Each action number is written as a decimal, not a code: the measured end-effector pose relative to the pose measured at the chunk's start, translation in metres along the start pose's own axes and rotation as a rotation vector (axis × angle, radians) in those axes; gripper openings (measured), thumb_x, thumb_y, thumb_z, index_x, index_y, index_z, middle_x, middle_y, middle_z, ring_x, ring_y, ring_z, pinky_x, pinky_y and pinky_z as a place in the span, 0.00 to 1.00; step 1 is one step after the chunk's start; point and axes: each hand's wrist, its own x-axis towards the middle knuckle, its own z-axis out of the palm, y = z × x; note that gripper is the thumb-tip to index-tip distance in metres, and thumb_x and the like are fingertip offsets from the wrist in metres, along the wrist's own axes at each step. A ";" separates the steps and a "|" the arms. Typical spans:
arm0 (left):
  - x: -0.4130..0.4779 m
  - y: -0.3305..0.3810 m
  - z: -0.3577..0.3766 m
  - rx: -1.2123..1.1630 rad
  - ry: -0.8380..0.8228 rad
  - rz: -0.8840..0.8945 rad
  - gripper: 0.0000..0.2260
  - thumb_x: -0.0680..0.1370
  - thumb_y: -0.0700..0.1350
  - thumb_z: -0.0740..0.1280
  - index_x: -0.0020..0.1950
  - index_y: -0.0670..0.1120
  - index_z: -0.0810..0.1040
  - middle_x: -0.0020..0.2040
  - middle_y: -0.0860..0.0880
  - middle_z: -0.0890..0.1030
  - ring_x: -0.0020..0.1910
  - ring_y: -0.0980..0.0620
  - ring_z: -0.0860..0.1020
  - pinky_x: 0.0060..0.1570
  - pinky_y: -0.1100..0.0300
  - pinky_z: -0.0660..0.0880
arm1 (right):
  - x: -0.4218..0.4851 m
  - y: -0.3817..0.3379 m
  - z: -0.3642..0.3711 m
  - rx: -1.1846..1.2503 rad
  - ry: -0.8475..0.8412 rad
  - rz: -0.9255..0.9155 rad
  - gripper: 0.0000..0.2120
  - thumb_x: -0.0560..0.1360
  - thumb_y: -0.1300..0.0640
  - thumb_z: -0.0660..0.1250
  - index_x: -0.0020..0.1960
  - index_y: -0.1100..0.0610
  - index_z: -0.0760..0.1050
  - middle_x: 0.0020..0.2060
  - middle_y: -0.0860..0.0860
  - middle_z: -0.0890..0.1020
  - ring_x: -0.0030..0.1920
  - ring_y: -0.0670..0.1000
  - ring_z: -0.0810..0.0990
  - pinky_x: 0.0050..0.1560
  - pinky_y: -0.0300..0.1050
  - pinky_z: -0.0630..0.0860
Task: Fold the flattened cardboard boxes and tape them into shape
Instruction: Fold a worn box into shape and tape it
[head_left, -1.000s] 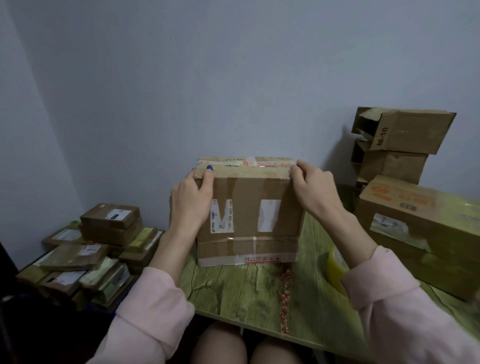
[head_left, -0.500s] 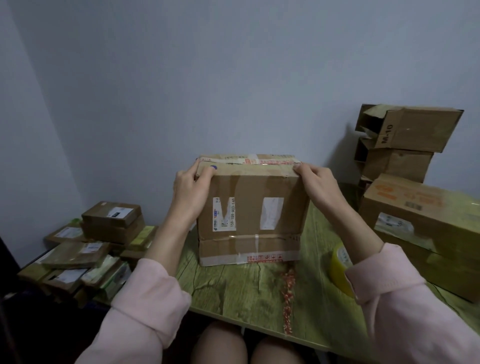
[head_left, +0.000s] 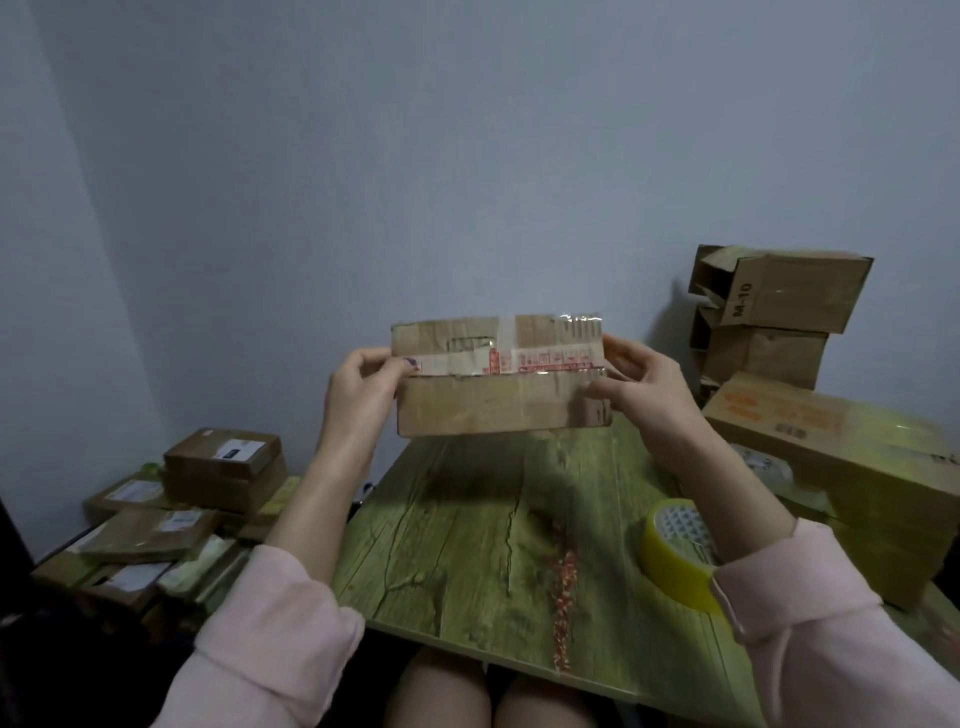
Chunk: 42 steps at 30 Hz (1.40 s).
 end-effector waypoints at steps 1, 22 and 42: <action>-0.002 0.000 0.002 -0.006 0.014 -0.017 0.09 0.74 0.50 0.67 0.50 0.46 0.77 0.50 0.49 0.79 0.53 0.51 0.77 0.54 0.53 0.76 | -0.003 0.000 0.001 -0.007 0.023 -0.001 0.22 0.73 0.63 0.70 0.66 0.59 0.72 0.57 0.50 0.80 0.59 0.49 0.77 0.51 0.41 0.79; -0.027 -0.034 0.024 0.229 0.123 -0.064 0.08 0.78 0.47 0.65 0.51 0.43 0.73 0.45 0.49 0.76 0.39 0.57 0.72 0.32 0.61 0.66 | -0.023 0.026 0.018 -0.161 0.299 0.245 0.21 0.74 0.59 0.70 0.64 0.56 0.68 0.52 0.53 0.76 0.48 0.50 0.77 0.50 0.54 0.81; -0.042 -0.091 0.014 0.286 -0.191 -0.365 0.26 0.76 0.41 0.68 0.72 0.40 0.64 0.68 0.43 0.71 0.64 0.45 0.72 0.61 0.57 0.67 | -0.037 0.066 0.015 -0.493 -0.025 0.486 0.21 0.73 0.54 0.71 0.62 0.60 0.73 0.55 0.56 0.79 0.55 0.56 0.78 0.58 0.54 0.77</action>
